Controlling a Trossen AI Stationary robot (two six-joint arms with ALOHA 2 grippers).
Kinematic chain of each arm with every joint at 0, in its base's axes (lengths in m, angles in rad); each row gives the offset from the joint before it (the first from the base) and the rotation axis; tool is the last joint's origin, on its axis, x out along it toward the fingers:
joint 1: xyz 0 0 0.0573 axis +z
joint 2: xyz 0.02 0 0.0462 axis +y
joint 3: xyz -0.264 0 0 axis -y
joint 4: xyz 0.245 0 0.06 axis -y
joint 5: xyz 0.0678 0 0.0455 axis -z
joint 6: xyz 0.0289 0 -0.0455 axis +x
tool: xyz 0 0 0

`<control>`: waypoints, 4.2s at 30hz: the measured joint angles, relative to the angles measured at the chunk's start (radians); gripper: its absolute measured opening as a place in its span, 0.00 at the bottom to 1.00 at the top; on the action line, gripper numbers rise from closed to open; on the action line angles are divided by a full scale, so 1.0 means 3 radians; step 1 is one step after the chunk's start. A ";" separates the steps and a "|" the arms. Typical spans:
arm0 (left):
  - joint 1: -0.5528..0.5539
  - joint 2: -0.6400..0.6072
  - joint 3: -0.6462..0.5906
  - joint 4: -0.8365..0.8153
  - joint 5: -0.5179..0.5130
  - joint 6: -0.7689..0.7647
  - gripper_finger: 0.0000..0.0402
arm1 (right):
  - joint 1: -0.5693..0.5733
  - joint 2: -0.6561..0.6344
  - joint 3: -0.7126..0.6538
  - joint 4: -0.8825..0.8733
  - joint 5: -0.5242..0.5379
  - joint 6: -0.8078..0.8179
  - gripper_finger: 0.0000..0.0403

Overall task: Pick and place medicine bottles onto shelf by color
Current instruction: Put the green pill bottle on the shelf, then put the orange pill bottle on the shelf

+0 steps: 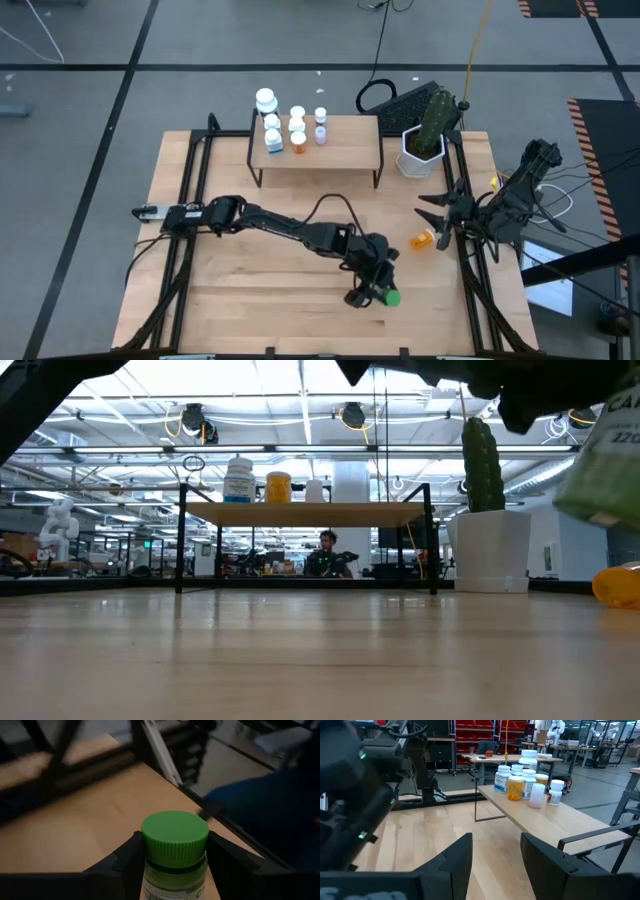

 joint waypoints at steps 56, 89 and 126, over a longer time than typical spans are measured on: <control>0.1735 -0.2828 -0.3811 0.2188 -0.2161 -0.0105 0.55 | -0.0029 0.0373 -0.0090 0.0475 0.0271 0.0200 0.41; 0.0717 -0.3563 -0.3811 0.1845 -0.2308 0.0280 0.84 | -0.1157 0.1356 -0.0084 0.1076 -0.2236 0.2326 0.55; 0.0225 -0.2247 -0.3811 0.1768 -0.2213 -0.0585 0.77 | -0.1380 0.2066 0.0842 -0.2518 -0.3107 0.0059 0.55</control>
